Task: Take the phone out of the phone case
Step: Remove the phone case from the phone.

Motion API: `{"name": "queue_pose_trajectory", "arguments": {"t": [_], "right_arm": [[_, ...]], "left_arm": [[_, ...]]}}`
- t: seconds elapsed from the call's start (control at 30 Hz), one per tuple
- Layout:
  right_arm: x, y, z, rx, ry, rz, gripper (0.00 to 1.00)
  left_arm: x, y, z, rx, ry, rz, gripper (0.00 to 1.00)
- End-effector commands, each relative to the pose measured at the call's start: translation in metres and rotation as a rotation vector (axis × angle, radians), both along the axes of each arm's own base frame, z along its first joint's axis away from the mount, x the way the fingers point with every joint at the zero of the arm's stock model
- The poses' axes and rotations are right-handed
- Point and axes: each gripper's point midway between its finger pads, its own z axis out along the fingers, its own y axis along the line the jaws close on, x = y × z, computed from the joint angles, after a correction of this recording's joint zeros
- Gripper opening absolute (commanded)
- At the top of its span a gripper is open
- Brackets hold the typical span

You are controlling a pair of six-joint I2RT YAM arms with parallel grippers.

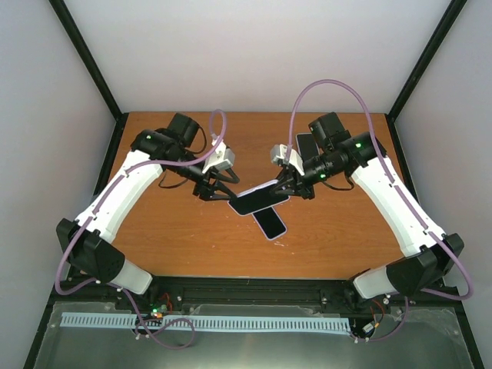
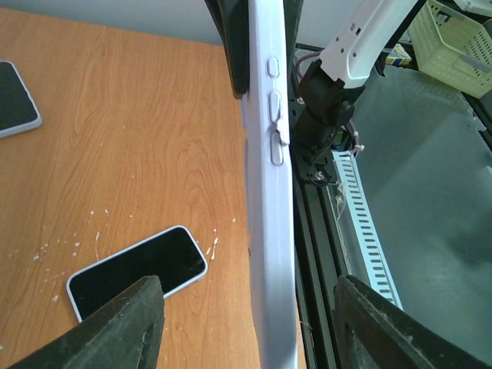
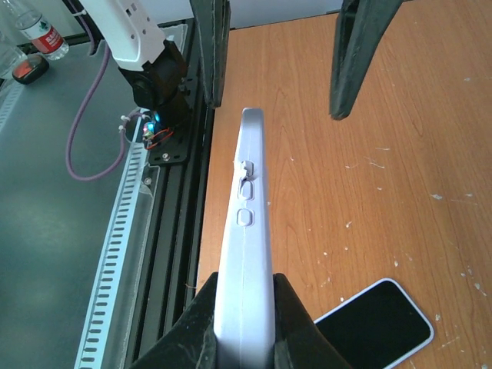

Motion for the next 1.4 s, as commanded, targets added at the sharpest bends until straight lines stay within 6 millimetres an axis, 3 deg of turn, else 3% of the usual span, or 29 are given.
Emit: {"name": "queue_pose_trajectory", "arguments": {"t": [0.0,0.23,0.53,0.67,0.73,0.8,0.93,1.1,1.27,1.37], "right_arm": [[0.001,0.005,0.018,0.043,-0.04,0.021,0.03],[0.003,0.007,0.019,0.033,-0.036,0.024,0.03],[0.006,0.008,0.024,0.026,-0.032,0.023,0.03],[0.01,0.01,0.029,0.03,-0.03,0.009,0.05],[0.015,0.012,0.035,0.034,-0.031,-0.011,0.13],[0.024,0.012,0.045,0.051,-0.035,-0.049,0.26],[0.044,0.005,0.068,0.116,-0.023,-0.139,0.65],[0.067,-0.007,0.104,0.27,0.028,-0.232,0.98],[0.08,-0.013,0.133,0.427,0.082,-0.29,1.0],[0.081,-0.011,0.139,0.494,0.136,-0.288,1.0]], "left_arm": [[-0.007,-0.002,-0.007,0.007,-0.011,-0.036,0.61],[-0.013,-0.005,-0.016,0.024,-0.004,-0.052,0.5],[-0.015,-0.008,-0.015,0.019,-0.007,-0.058,0.21],[-0.015,-0.011,-0.003,-0.015,0.01,-0.052,0.08],[-0.015,-0.013,0.004,-0.039,0.015,-0.046,0.01],[-0.012,-0.015,0.013,-0.072,0.022,-0.028,0.01],[-0.002,-0.01,0.042,-0.195,0.045,0.023,0.01],[0.017,0.007,0.079,-0.336,0.046,0.106,0.01],[0.022,0.013,0.112,-0.446,0.002,0.16,0.01],[0.023,0.014,0.124,-0.492,0.013,0.182,0.01]]}}
